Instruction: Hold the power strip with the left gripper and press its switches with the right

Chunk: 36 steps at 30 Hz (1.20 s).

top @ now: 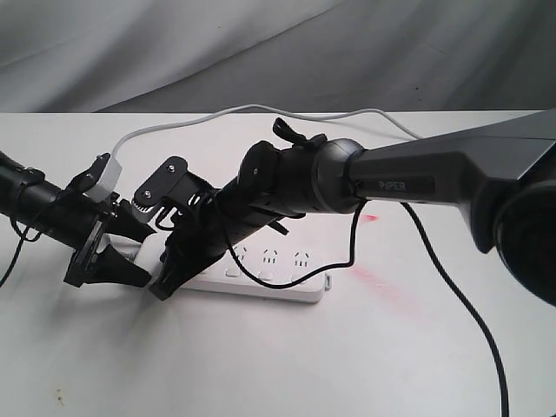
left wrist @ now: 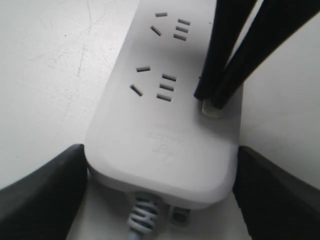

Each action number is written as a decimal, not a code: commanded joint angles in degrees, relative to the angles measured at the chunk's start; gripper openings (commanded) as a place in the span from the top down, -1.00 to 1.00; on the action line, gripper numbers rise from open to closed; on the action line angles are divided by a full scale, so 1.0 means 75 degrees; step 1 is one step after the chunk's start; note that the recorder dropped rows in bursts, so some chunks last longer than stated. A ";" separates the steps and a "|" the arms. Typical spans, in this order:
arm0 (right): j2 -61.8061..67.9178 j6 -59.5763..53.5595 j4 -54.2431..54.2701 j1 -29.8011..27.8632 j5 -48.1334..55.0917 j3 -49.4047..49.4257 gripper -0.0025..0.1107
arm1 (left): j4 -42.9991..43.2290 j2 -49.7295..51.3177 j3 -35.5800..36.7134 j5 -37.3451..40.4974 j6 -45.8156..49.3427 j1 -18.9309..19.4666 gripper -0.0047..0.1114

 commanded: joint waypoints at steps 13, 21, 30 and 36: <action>0.0524 0.0036 -0.0973 -0.0037 0.1039 0.0292 0.96 | 0.0779 0.0219 0.0158 -0.0389 -0.0165 -0.0047 -0.16; 0.0524 0.0223 -0.0973 -0.0037 0.0845 0.0292 0.96 | 0.0766 0.0219 0.0158 -0.0389 -0.0165 -0.0047 -0.16; 0.0524 0.0429 -0.0941 -0.0037 0.1023 0.0019 0.96 | 0.0766 0.0219 0.0158 -0.0389 -0.0165 -0.0047 -0.16; 0.0631 0.0808 -0.1518 -0.0037 0.1204 -0.0201 0.96 | 0.0766 0.0219 0.0158 -0.0389 -0.0165 -0.0047 -0.16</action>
